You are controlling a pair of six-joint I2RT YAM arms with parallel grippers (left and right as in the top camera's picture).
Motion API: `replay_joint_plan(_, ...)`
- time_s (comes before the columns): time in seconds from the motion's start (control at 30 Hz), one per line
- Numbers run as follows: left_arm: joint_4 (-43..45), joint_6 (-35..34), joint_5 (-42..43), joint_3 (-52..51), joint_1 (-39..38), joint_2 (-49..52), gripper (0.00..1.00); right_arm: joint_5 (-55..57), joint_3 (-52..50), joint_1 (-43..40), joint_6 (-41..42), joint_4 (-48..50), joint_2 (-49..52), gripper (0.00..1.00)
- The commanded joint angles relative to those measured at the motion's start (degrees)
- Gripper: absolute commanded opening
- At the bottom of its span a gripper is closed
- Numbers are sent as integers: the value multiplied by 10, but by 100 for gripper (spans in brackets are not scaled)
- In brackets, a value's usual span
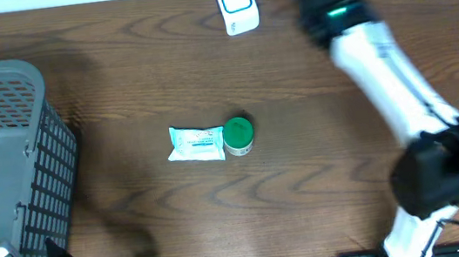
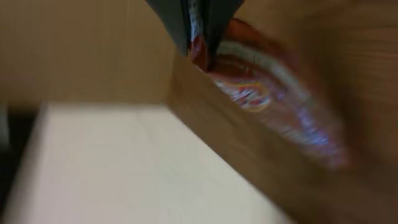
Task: Scan the item barcode
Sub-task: 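Carry the red bar to the right edge and release it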
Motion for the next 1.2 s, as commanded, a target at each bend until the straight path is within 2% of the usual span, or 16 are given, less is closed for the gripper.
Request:
replay_joint_plan(0.0, 0, -1, -2, 2, 2, -4, 88, 5, 1, -93, 115, -38, -7, 1)
replay_joint_plan(0.17, 0, -1, -2, 2, 2, -4, 88, -63, -17, -206, 159, -62, -7, 1)
replay_joint_plan(0.4, 0, -1, -2, 2, 2, -4, 88, -66, -102, -325, 153, 7, -7, 1)
replay_joint_plan(0.7, 0, -1, -2, 2, 2, -4, 88, -66, -210, -408, 155, 87, -7, 2)
replay_joint_plan(0.8, 0, -1, -2, 2, 2, -4, 88, -66, -220, -412, 155, 87, -7, 7)
replay_joint_plan(0.87, 0, -1, -2, 2, 2, -4, 88, -66, -220, -411, 155, 87, -7, 18)
replay_joint_plan(0.9, 0, -1, -2, 2, 2, -4, 88, -66, -220, -408, 155, 87, -9, 36)
replay_joint_plan(0.93, 0, -1, -2, 2, 2, -4, 88, -66, -220, -400, 161, 85, -12, 57)
replay_joint_plan(0.97, 0, -1, -2, 2, 2, -4, 88, -66, -220, -394, 168, 85, -15, 66)
replay_joint_plan(1.0, 0, -1, -2, 2, 2, -4, 88, -69, -219, -375, 185, 85, -27, 80)
replay_joint_plan(1.07, 0, -1, -2, 2, 2, -4, 88, -91, -219, -341, 187, 85, -47, 97)
replay_joint_plan(1.17, 0, -1, -2, 2, 2, -4, 88, -121, -219, -272, 217, 84, -83, 99)
